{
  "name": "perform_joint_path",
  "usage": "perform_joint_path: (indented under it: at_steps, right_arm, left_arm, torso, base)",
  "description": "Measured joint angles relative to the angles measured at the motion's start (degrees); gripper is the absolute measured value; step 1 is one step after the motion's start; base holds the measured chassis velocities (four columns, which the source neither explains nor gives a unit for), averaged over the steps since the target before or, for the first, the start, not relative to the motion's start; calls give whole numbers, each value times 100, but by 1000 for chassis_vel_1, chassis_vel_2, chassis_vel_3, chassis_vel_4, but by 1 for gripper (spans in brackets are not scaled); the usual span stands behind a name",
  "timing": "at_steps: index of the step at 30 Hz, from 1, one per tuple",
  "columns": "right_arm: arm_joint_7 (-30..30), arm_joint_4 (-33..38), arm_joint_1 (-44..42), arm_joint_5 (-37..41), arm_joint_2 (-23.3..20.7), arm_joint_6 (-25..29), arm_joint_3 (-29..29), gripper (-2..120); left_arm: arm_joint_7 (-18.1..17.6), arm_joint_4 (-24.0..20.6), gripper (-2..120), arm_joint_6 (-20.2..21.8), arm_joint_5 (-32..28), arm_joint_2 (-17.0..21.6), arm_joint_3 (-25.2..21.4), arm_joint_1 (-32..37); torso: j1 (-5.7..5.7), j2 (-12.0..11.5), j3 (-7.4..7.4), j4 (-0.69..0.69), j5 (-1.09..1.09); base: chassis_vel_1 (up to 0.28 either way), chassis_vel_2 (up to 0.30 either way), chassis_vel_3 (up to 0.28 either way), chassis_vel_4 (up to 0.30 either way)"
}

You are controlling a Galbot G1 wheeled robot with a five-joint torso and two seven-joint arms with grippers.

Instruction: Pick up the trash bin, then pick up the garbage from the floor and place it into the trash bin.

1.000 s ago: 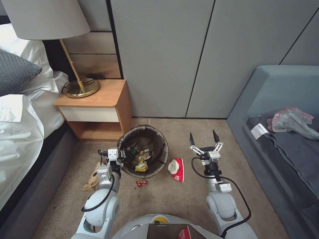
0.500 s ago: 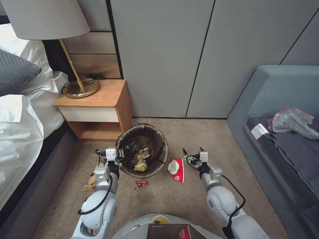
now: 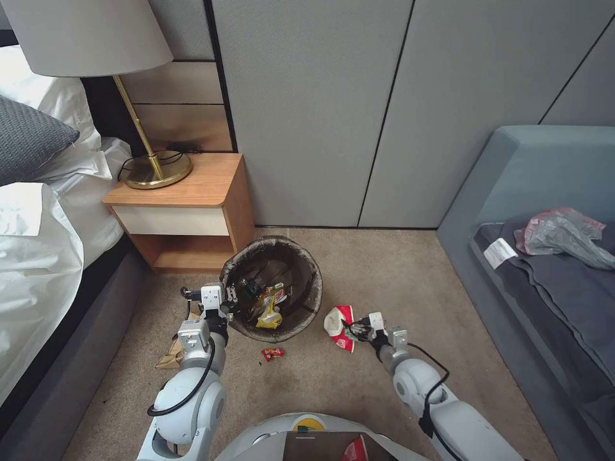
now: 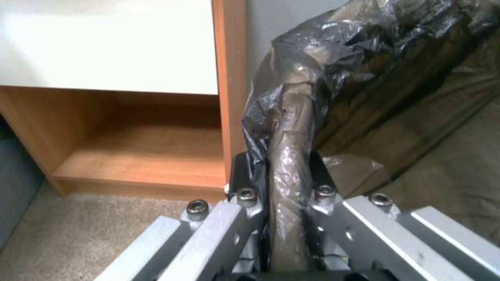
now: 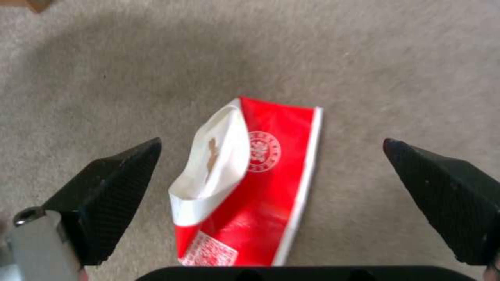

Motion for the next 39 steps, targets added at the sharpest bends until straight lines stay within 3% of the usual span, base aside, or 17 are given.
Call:
perform_joint_path:
  at_steps: [20,27,32,35,39]
  right_arm:
    - [-71,-1296,868,-19,818,154,-435,100]
    - [-163,-1856,832,-197,881,459,-257,71]
    - [-200,-1963,816,-231,878,560,-176,58]
    - [-214,-1961,791,-248,870,600,-127,42]
    - [-208,-1933,779,-284,868,629,-89,30]
  left_arm:
    - [-4,108,3,6,69,-63,-9,12]
    - [-12,124,3,4,70,-59,-32,2]
    - [-16,134,3,4,70,-59,-27,0]
    - [-16,134,3,3,70,-56,-21,-4]
    - [-17,135,3,3,68,-51,-19,-15]
  torso:
    - [0,0,0,1,0]
    - [0,0,0,-1,0]
    - [0,1,-1,1,1]
    - [0,1,-1,1,1]
    - [0,1,0,-1,0]
  base:
    - [0,0,0,0]
    - [0,0,0,0]
    - [0,0,0,0]
    - [0,0,0,0]
    - [0,0,0,0]
